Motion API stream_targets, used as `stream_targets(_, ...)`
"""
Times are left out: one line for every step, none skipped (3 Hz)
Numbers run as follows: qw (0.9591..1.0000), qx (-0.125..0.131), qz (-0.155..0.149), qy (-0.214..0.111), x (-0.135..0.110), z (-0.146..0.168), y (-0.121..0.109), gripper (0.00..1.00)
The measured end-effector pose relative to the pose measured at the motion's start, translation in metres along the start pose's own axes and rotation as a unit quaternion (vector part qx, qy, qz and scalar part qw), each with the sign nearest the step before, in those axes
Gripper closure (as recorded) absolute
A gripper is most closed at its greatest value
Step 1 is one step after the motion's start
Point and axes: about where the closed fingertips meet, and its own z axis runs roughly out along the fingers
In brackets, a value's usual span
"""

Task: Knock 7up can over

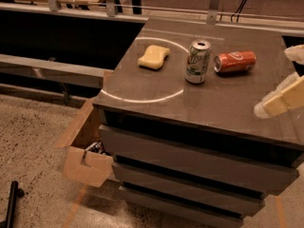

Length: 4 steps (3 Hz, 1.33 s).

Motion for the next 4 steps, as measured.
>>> stream_targets(0.9963, 0.018, 0.052, -0.065, 0.008, 0.011, -0.006, 0.00)
stream_targets(0.9918, 0.034, 0.075, -0.097, 0.011, 0.026, -0.007, 0.00)
stream_targets(0.9919, 0.034, 0.075, -0.097, 0.011, 0.026, -0.007, 0.00)
stream_targets(0.9880, 0.049, 0.079, -0.123, 0.004, 0.034, -0.012, 0.00)
